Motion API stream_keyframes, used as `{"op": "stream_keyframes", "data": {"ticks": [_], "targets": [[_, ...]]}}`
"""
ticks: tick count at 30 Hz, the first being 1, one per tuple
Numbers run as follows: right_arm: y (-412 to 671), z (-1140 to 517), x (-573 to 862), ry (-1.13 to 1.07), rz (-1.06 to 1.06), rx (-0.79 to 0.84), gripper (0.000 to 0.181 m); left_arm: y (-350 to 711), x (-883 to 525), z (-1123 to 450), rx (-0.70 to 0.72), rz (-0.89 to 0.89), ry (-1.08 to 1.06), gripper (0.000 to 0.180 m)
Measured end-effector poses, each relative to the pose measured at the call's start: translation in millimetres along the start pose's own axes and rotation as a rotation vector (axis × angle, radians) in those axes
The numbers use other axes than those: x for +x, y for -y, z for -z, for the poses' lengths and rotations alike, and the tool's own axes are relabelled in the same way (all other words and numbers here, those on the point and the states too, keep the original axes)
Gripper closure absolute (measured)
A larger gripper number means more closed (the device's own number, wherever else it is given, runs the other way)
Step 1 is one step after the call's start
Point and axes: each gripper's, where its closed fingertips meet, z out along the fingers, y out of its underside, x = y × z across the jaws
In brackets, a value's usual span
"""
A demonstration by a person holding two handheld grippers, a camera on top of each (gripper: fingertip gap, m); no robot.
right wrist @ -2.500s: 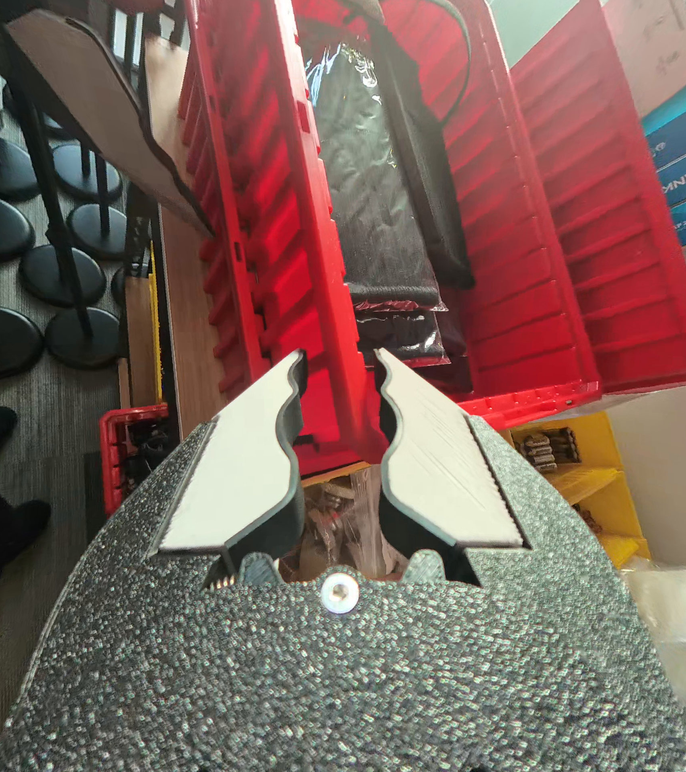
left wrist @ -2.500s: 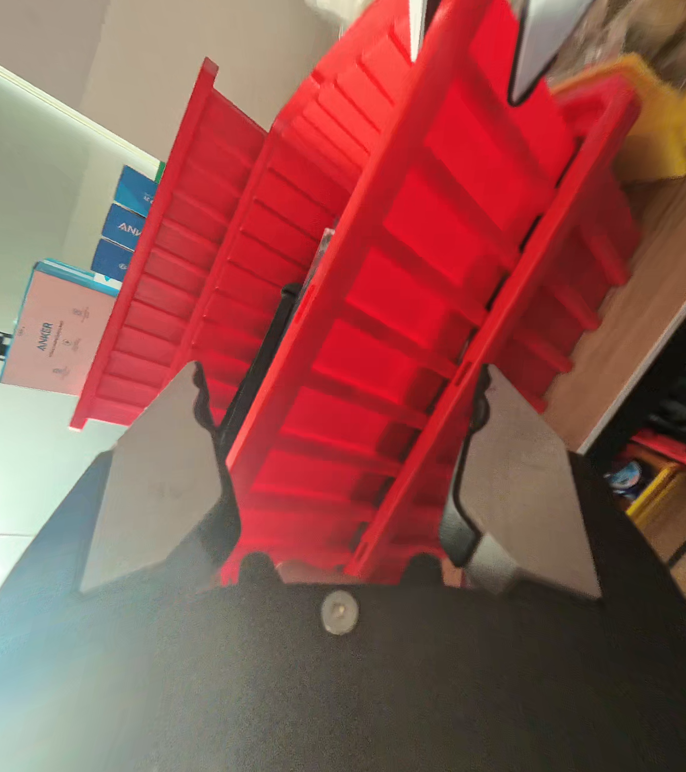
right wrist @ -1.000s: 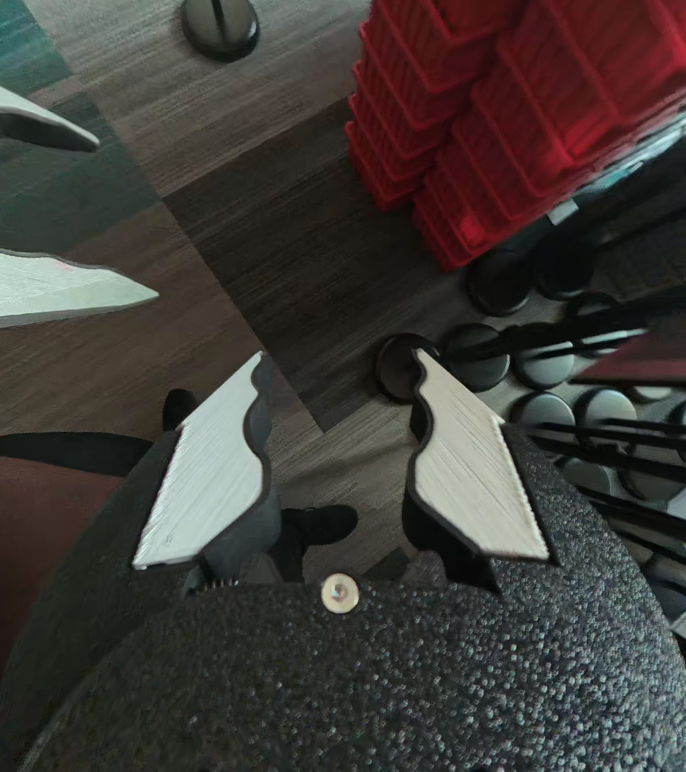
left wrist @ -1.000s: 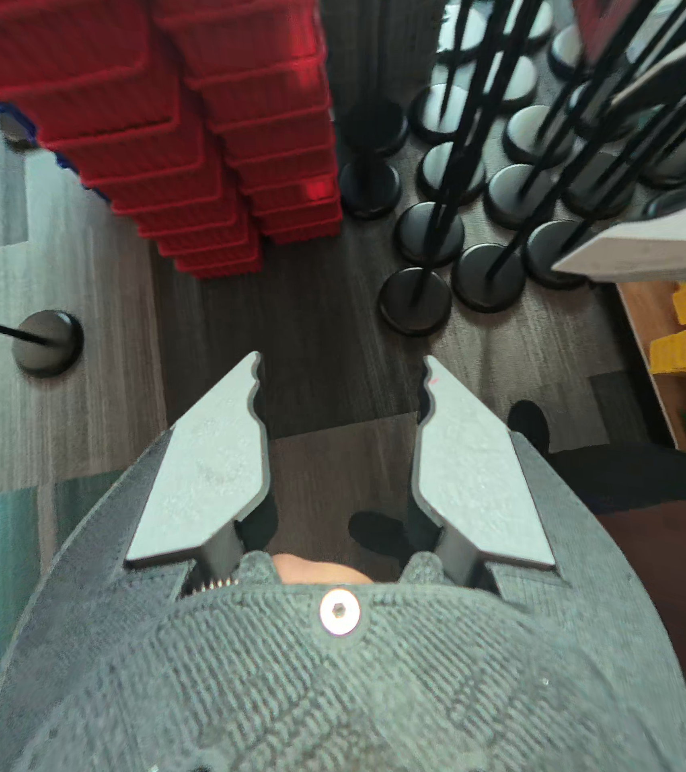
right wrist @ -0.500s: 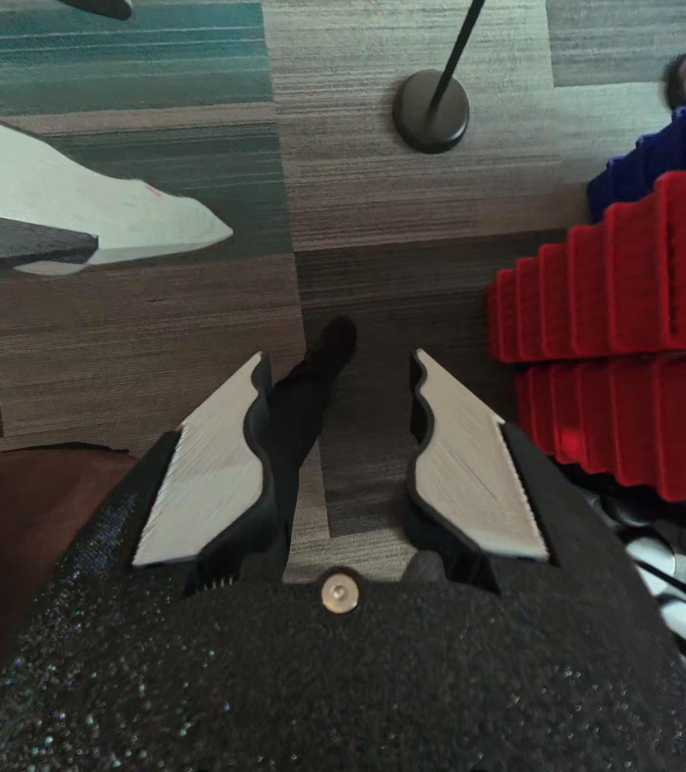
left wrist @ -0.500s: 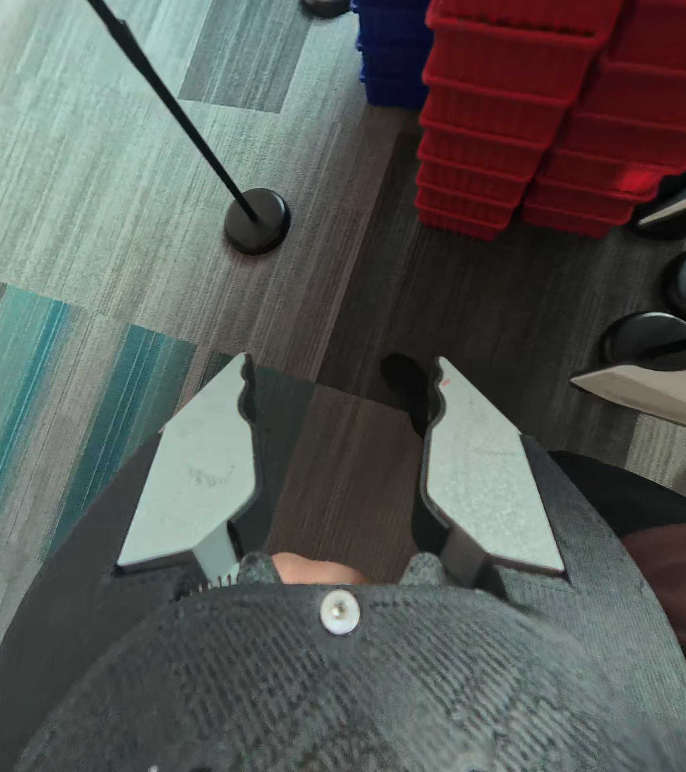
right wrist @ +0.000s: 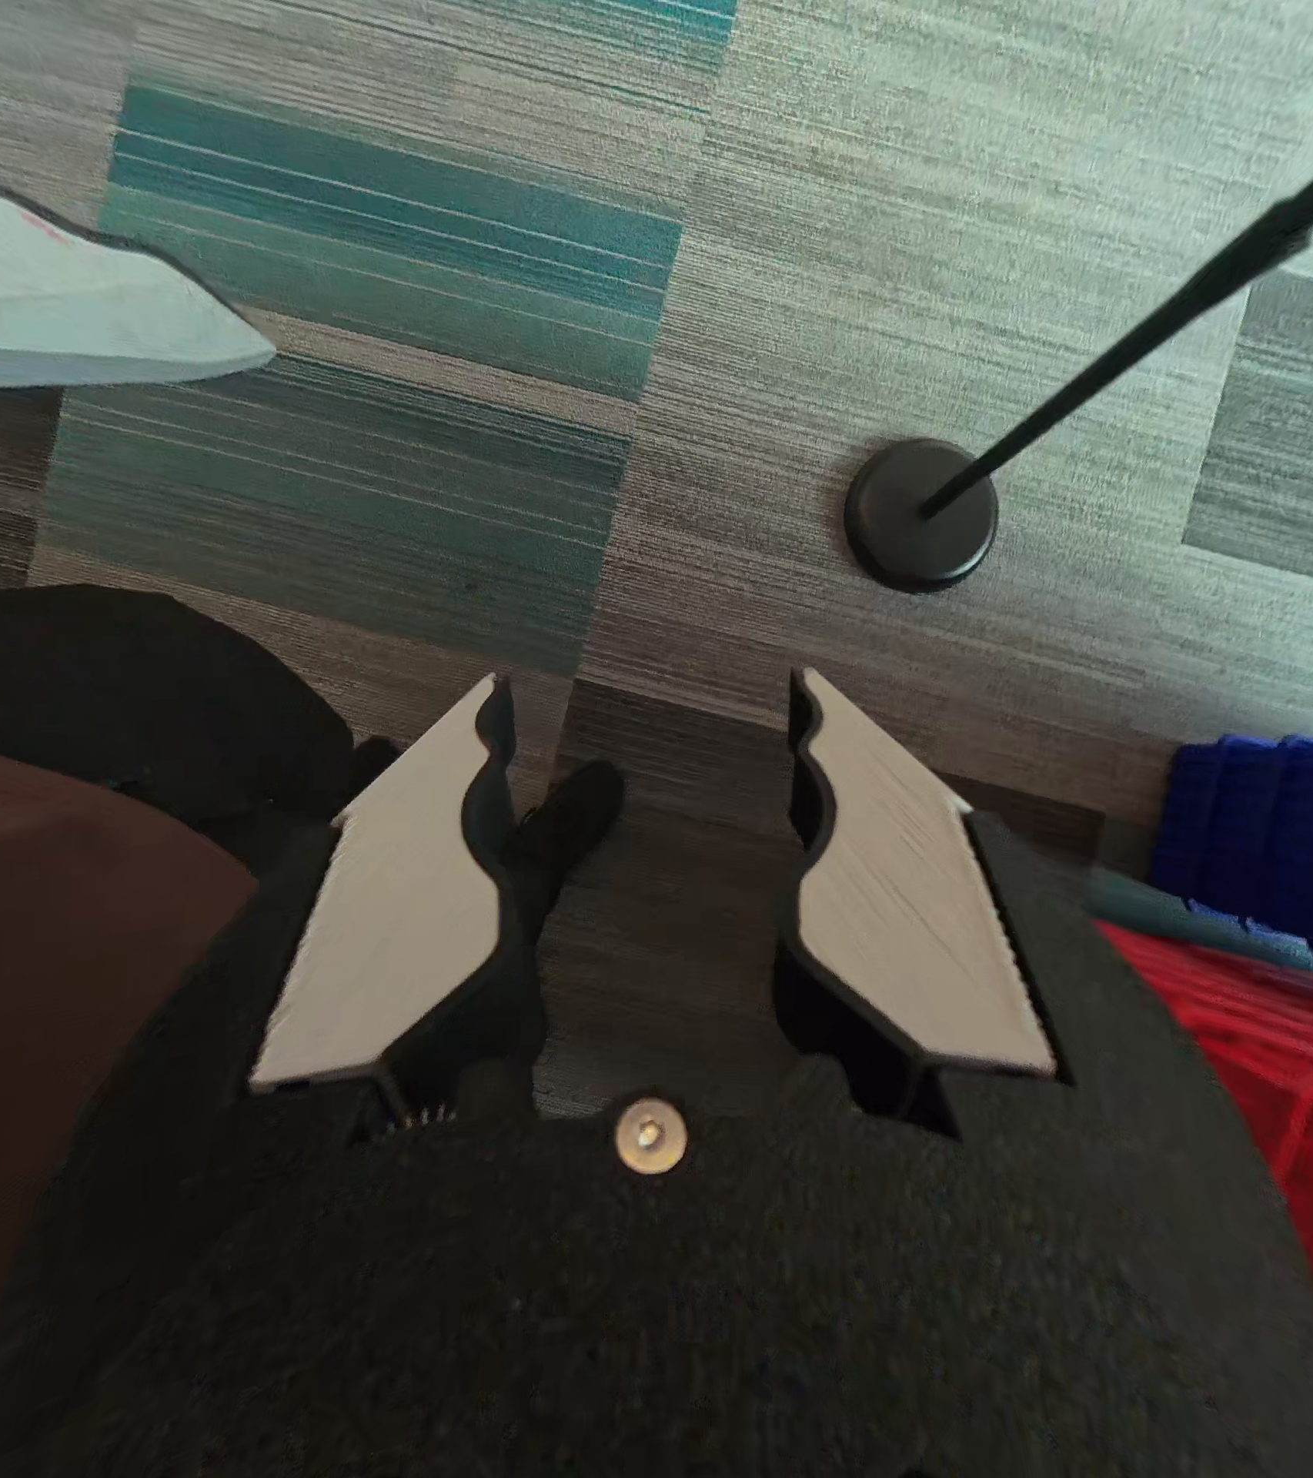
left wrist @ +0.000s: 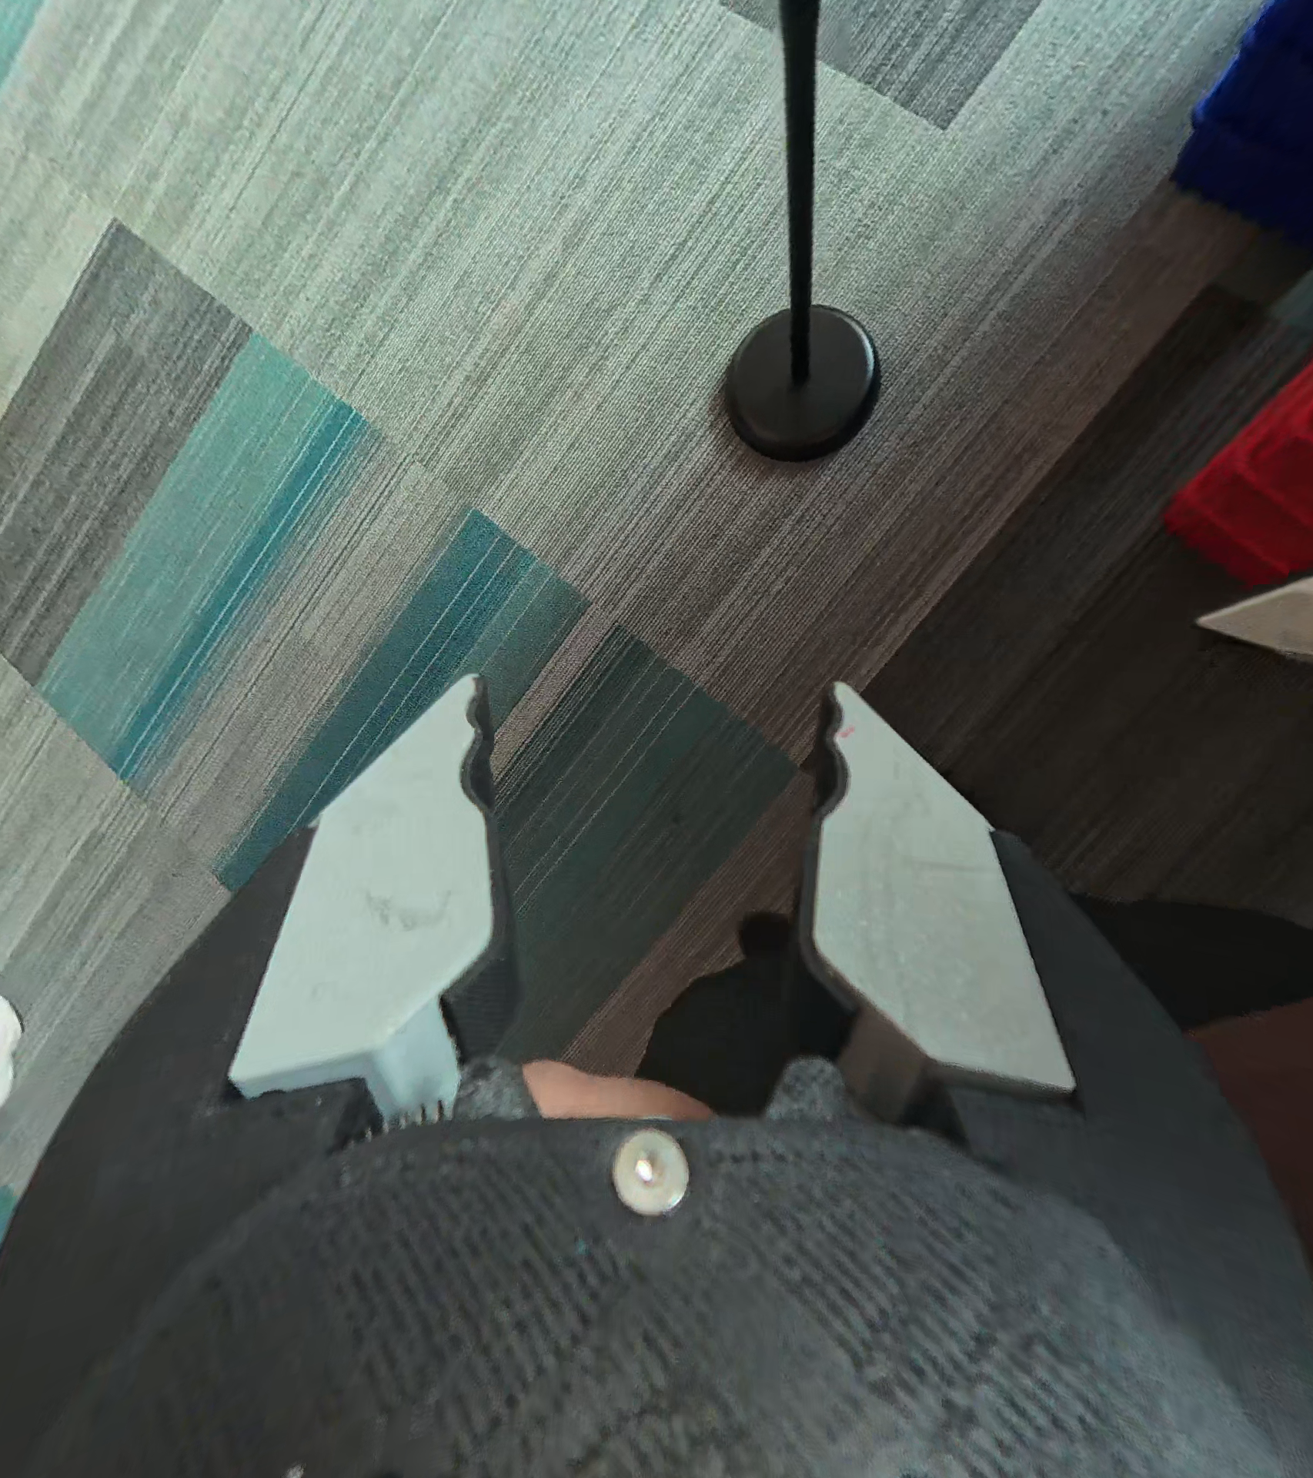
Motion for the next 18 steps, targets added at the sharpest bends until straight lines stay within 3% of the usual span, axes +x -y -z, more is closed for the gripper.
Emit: {"op": "stream_keyframes", "data": {"ticks": [4,10,15,18], "targets": [[67.8,-43.6,22.8,0.036,0.062,0.015,0.115,10.3,-54.6,-48.1,-0.034,0.058,0.024,0.1],[169.6,-146.8,18.8,0.19,0.115,-0.109,0.126,41.0,-153.5,-134.3,-0.044,0.146,-0.021,0.1],[316.3,-235.7,60.3,0.033,0.184,-0.103,0.123,98.5,-261.0,-209.8,-0.062,0.169,-0.095,0.1],[427.1,-266.8,92.7,-0.018,0.129,-0.031,0.123,166.7,-336.6,-235.3,0.045,0.114,-0.12,0.107]]}}
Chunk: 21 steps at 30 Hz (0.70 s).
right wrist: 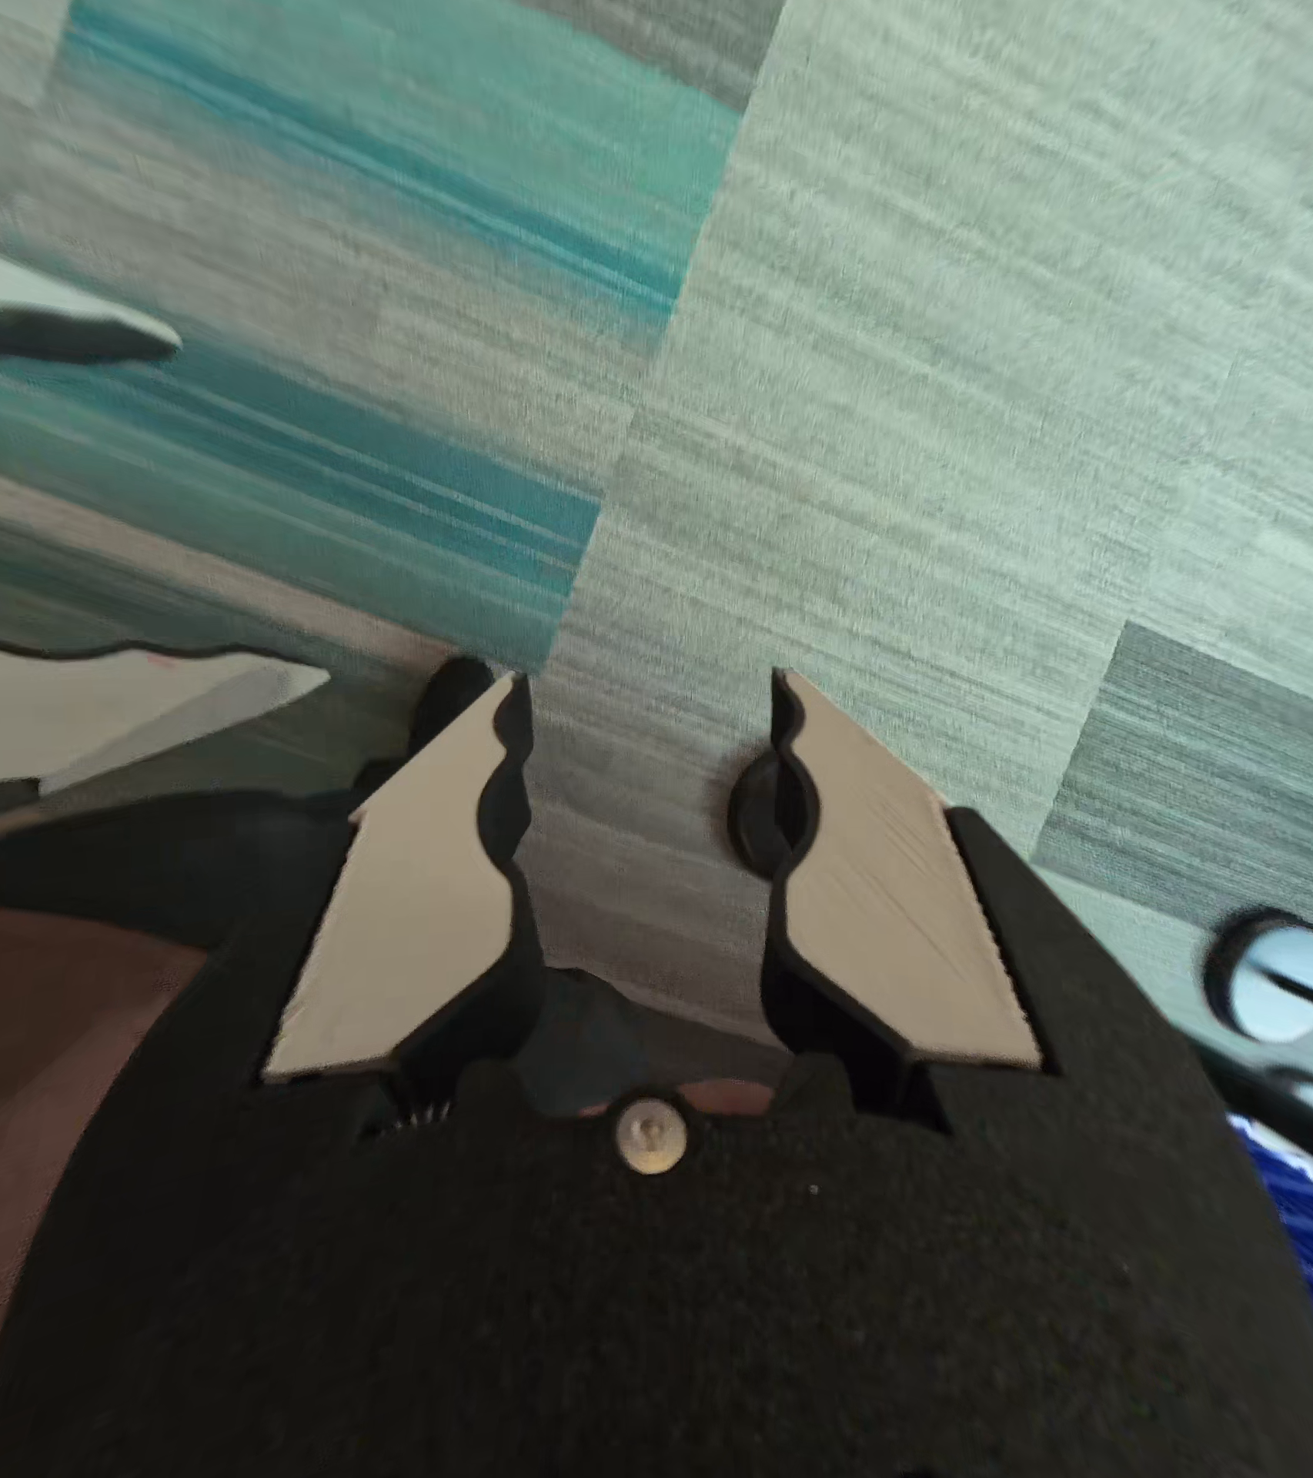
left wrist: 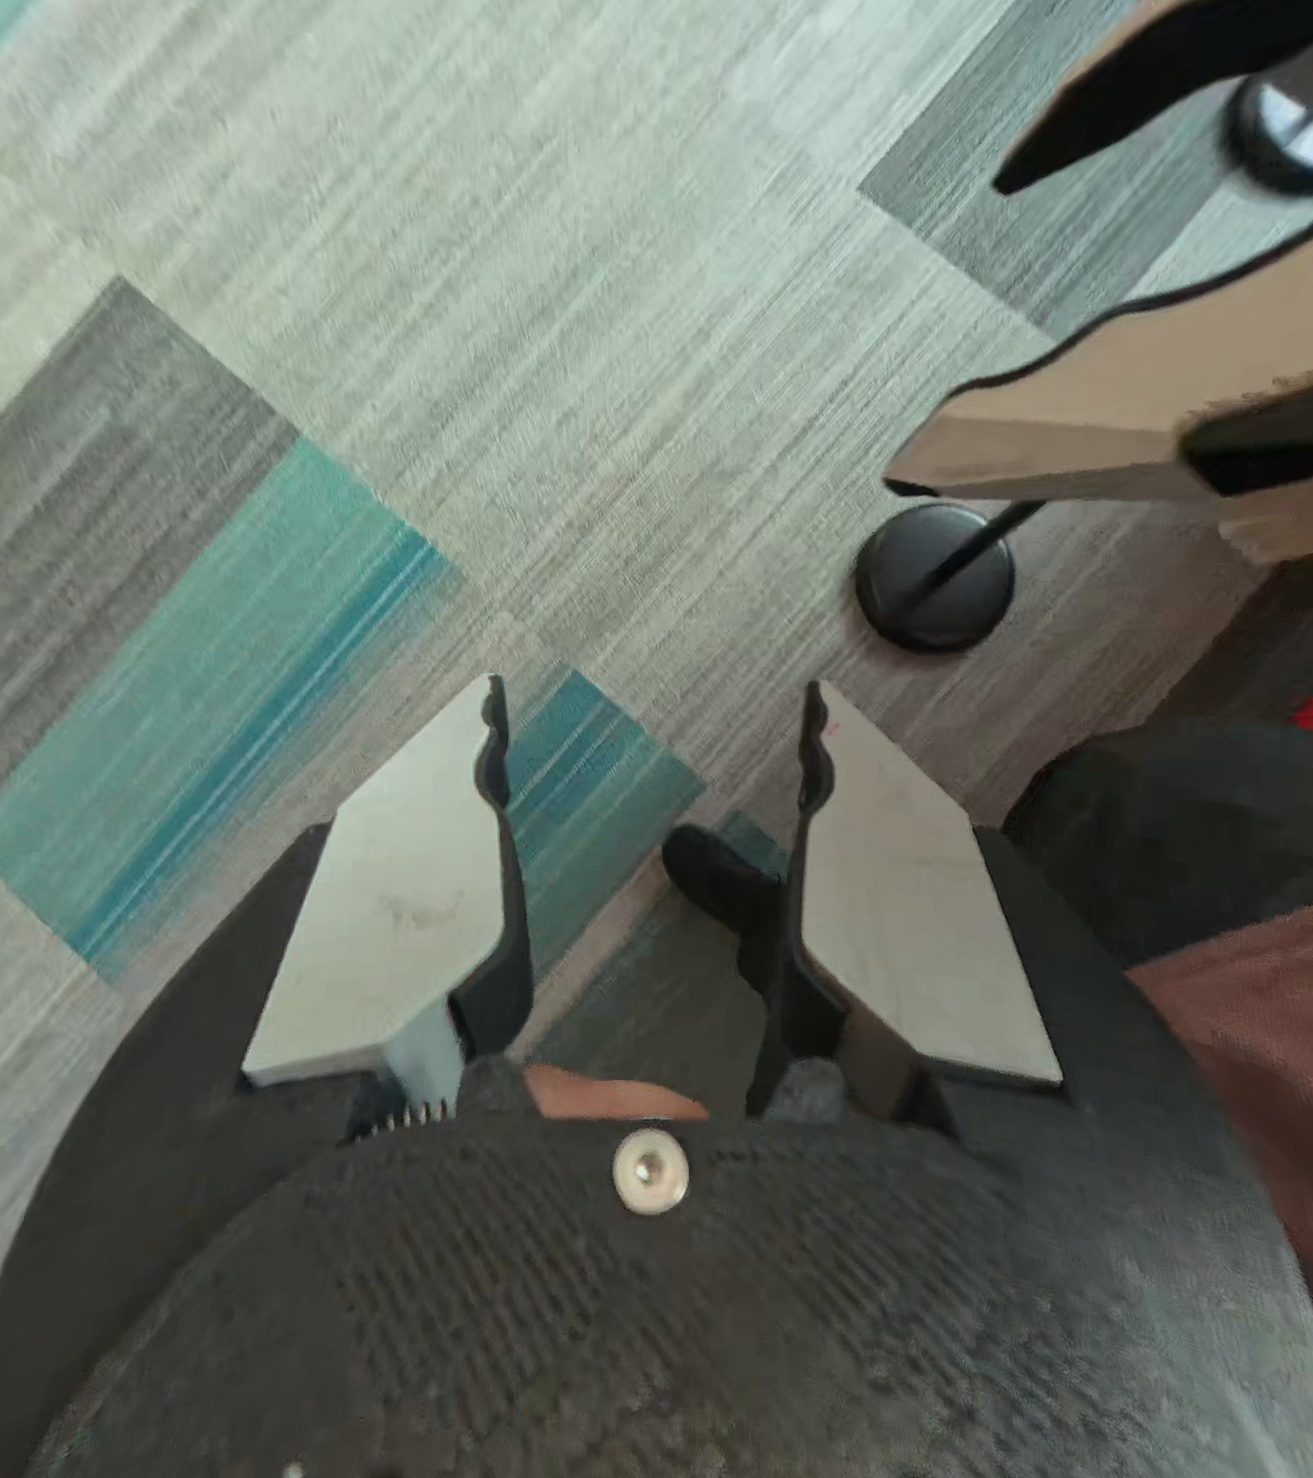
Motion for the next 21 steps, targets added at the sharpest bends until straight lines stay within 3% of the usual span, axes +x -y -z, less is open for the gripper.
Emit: {"op": "stream_keyframes", "data": {"ticks": [3,10,14,16,17,18,20,21], "targets": [[99.5,-31.8,48.1,-0.02,-0.035,0.083,0.107,57.0,-65.5,-30.3,-0.004,-0.017,0.003,0.108],[250.6,-149.2,168.6,0.002,-0.146,0.176,0.115,165.4,-158.0,-126.7,0.003,0.039,-0.025,0.108],[319.3,-217.6,264.1,-0.001,-0.187,0.257,0.13,239.2,-205.9,-195.4,-0.008,-0.014,-0.019,0.108],[349.4,-248.3,305.3,0.05,-0.192,0.275,0.151,277.6,-227.4,-222.9,-0.039,-0.026,-0.03,0.111],[361.6,-258.8,322.9,0.079,-0.171,0.271,0.177,299.0,-237.6,-232.9,-0.05,-0.027,-0.034,0.114],[372.9,-264.7,341.5,0.091,-0.145,0.266,0.181,324.1,-243.8,-241.3,-0.042,-0.038,-0.062,0.122],[396.3,-267.2,379.3,0.09,-0.095,0.289,0.181,378.0,-252.2,-255.5,0.016,-0.103,-0.133,0.176],[405.5,-268.7,397.3,0.088,-0.074,0.292,0.181,404.2,-262.3,-265.4,0.049,-0.122,-0.121,0.18]]}}
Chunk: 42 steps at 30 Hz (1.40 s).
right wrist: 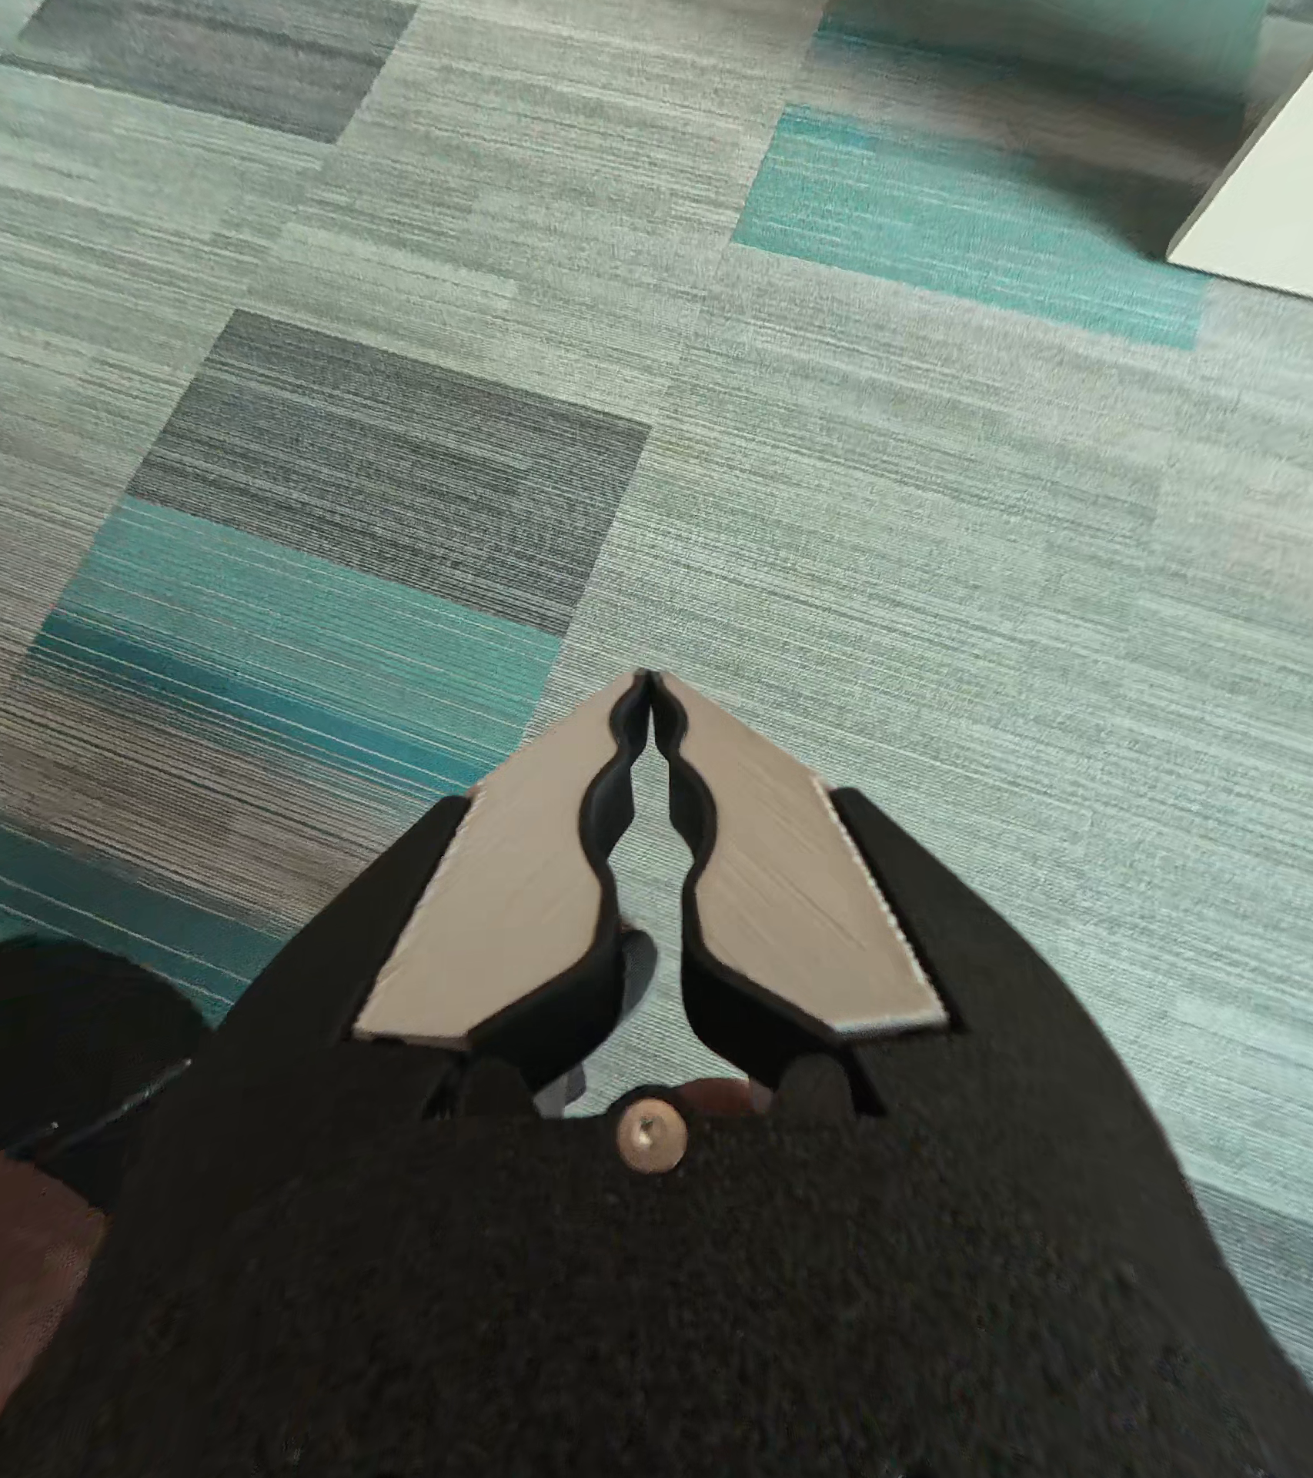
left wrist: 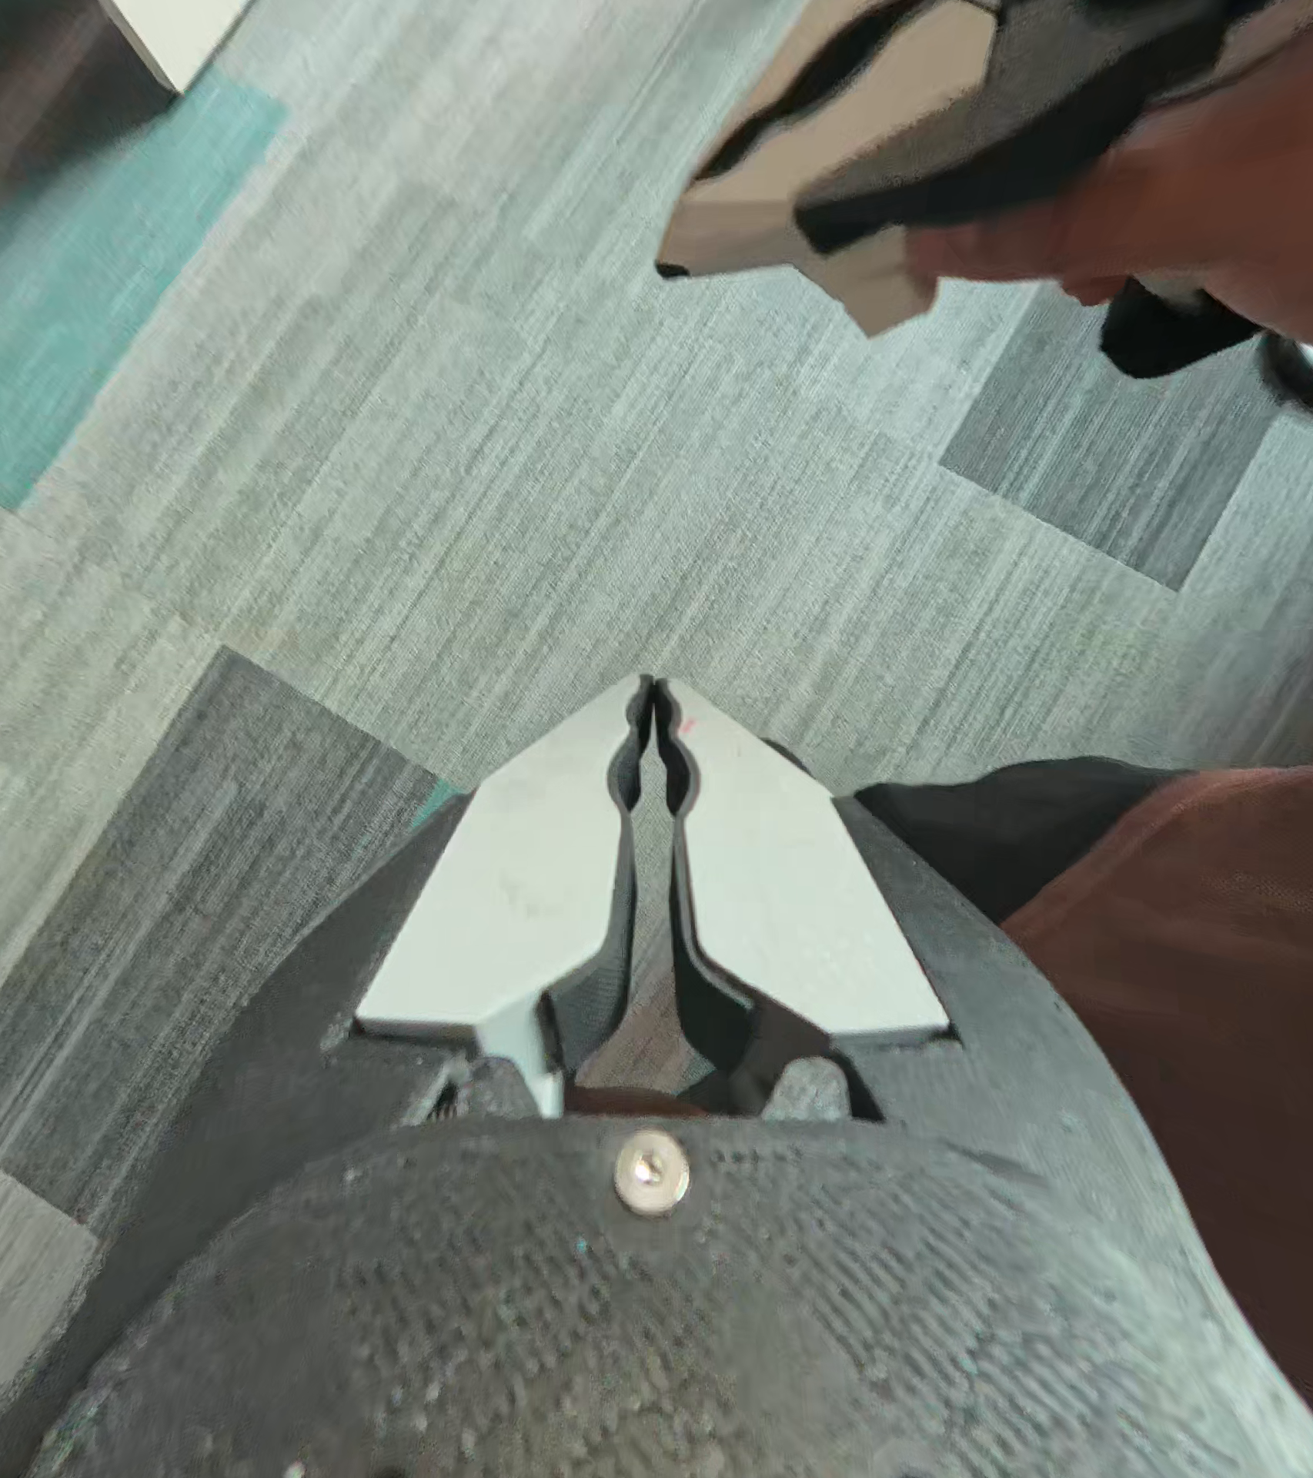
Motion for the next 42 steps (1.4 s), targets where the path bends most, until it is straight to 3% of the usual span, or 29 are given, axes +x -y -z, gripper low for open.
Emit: {"op": "stream_keyframes", "data": {"ticks": [1,2,3,4,5,8,10,11,12,13,15,16,17,18,19,20,22,25,27,29,30,31,33,36,37,42], "targets": [[7.4,-3.6,17.2,0.001,0.013,-0.009,0.181,19.8,-15.1,-11.9,0.004,-0.007,0.015,0.18],[12.6,-8.3,34.1,0.003,0.015,-0.027,0.171,36.4,-28.9,-25.3,-0.003,0.006,0.02,0.18],[16.0,-13.6,50.4,0.006,0.011,-0.053,0.163,52.4,-42.0,-40.2,-0.002,0.035,0.015,0.168],[19.4,-18.0,64.3,0.021,0.013,-0.07,0.155,67.5,-52.1,-56.4,0.004,0.058,-0.012,0.173],[24.1,-22.4,75.8,0.047,0.022,-0.067,0.181,82.7,-60.2,-74.4,0.009,0.067,-0.055,0.177],[31.0,-45.4,119.8,0.039,-0.007,-0.096,0.181,128.2,-86.9,-129.5,0.018,0.066,-0.162,0.18],[31.4,-68.6,147.9,0.036,-0.064,-0.128,0.16,157.9,-111.1,-170.7,-0.001,0.046,-0.179,0.179],[30.2,-80.5,160.6,0.04,-0.086,-0.157,0.161,172.8,-121.6,-192.2,-0.006,0.03,-0.204,0.165],[30.7,-92.0,172.9,0.048,-0.091,-0.178,0.181,189.2,-128.7,-213.2,-0.005,0.006,-0.256,0.168],[33.6,-103.2,188.7,0.034,-0.093,-0.19,0.181,207.0,-135.2,-232.5,0.007,-0.017,-0.308,0.18],[44.4,-121.4,228.6,-0.035,-0.128,-0.219,0.181,242.3,-153.1,-272.9,-0.002,-0.056,-0.361,0.18],[52.0,-127.2,249.0,-0.067,-0.175,-0.238,0.174,260.1,-161.5,-290.6,-0.031,-0.068,-0.386,0.18],[61.4,-131.2,267.9,-0.086,-0.24,-0.261,0.152,280.1,-167.8,-303.9,-0.063,-0.083,-0.426,0.165],[74.8,-134.1,283.6,-0.083,-0.295,-0.262,0.158,303.5,-170.4,-313.0,-0.064,-0.117,-0.493,0.162],[91.7,-137.3,297.1,-0.066,-0.313,-0.229,0.164,329.9,-176.4,-322.9,-0.033,-0.162,-0.527,0.18],[105.6,-141.4,315.3,-0.078,-0.303,-0.196,0.181,355.0,-185.6,-336.8,-0.013,-0.214,-0.519,0.18],[115.8,-151.7,362.6,-0.173,-0.306,-0.212,0.181,397.3,-199.4,-365.9,-0.032,-0.294,-0.523,0.18],[132.0,-173.2,425.0,-0.214,-0.452,-0.171,0.145,457.4,-209.9,-410.6,-0.031,-0.331,-0.572,0.153],[136.1,-188.7,472.3,-0.25,-0.495,-0.155,0.137,492.4,-218.0,-451.1,-0.039,-0.337,-0.57,0.136],[135.6,-205.1,523.4,-0.267,-0.5,-0.162,0.126,519.5,-222.5,-491.6,-0.077,-0.355,-0.584,0.155],[139.8,-214.1,545.3,-0.231,-0.487,-0.145,0.158,533.4,-222.9,-510.4,-0.089,-0.378,-0.601,0.18],[146.6,-223.1,568.1,-0.195,-0.468,-0.112,0.181,549.9,-226.0,-531.3,-0.097,-0.396,-0.582,0.18],[153.6,-240.6,627.2,-0.174,-0.446,-0.094,0.181,580.9,-232.5,-567.8,-0.143,-0.427,-0.549,0.18],[167.3,-256.9,719.5,-0.145,-0.442,-0.137,0.167,633.6,-235.3,-602.5,-0.239,-0.396,-0.574,0.18],[181.3,-255.8,749.2,-0.128,-0.427,-0.124,0.181,657.5,-234.5,-611.9,-0.23,-0.405,-0.591,0.18],[247.9,-238.3,907.6,-0.215,-0.337,-0.061,0.168,769.3,-248.9,-679.7,-0.187,-0.385,-0.546,0.177]]}}
